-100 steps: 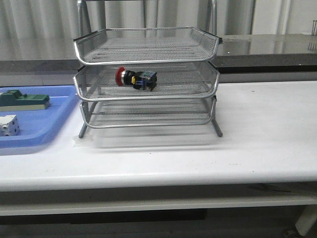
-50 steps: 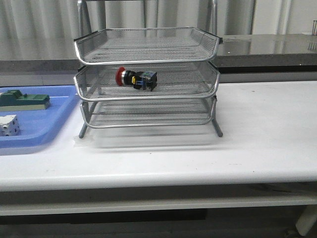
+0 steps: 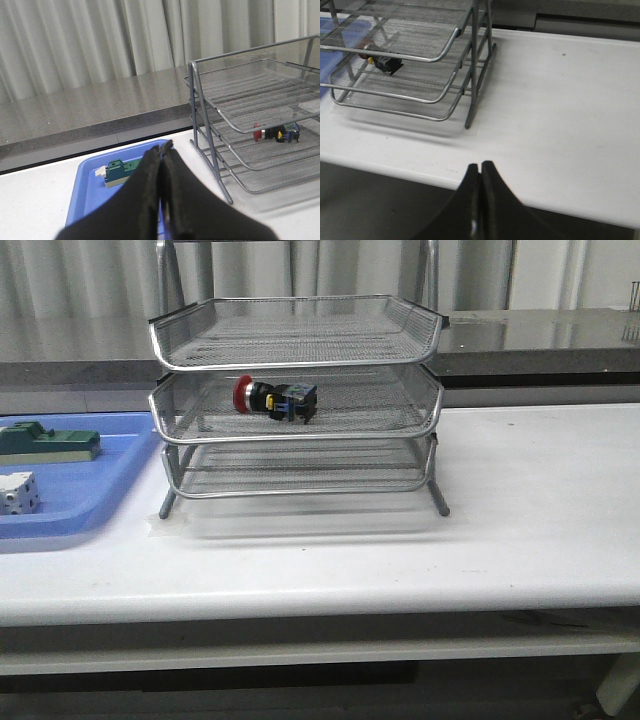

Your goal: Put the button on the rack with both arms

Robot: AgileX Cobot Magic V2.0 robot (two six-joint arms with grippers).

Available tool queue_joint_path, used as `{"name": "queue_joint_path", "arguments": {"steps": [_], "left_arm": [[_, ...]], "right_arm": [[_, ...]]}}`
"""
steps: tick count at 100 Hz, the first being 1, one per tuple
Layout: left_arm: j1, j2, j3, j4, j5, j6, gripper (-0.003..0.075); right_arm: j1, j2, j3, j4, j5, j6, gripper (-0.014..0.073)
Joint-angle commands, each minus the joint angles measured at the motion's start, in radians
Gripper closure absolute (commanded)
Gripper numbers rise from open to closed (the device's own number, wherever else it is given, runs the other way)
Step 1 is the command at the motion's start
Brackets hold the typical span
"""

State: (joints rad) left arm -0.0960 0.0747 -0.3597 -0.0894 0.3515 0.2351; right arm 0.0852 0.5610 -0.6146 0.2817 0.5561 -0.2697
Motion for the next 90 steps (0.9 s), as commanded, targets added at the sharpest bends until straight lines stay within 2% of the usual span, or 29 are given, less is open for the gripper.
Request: {"name": "queue_joint_path", "arguments": {"steps": [1,17,29,51,90], "left_arm": [[0.003,0.012,-0.028,-0.012,-0.083,-0.012,0.0741],[0.003,0.012,-0.028,-0.012,-0.083,-0.012,0.0741],[0.003,0.012,-0.028,-0.012,-0.083,-0.012,0.0741],[0.003,0.012,-0.028,-0.012,-0.083,-0.012,0.0741],[0.003,0.012,-0.028,-0.012,-0.083,-0.012,0.0741]], "right_arm": [[-0.009,-0.051,0.022,-0.067,-0.125,0.077,0.0654],[-0.009,-0.157,0.16,-0.203,-0.273,0.244,0.0654],[-0.009,-0.233,0.272,-0.271,-0.373,0.304,0.0654],[-0.009,-0.375,0.446,-0.297,-0.495,0.325,0.0654],[-0.009,-0.594,0.608,-0.297,-0.528,0.327,0.0654]]}}
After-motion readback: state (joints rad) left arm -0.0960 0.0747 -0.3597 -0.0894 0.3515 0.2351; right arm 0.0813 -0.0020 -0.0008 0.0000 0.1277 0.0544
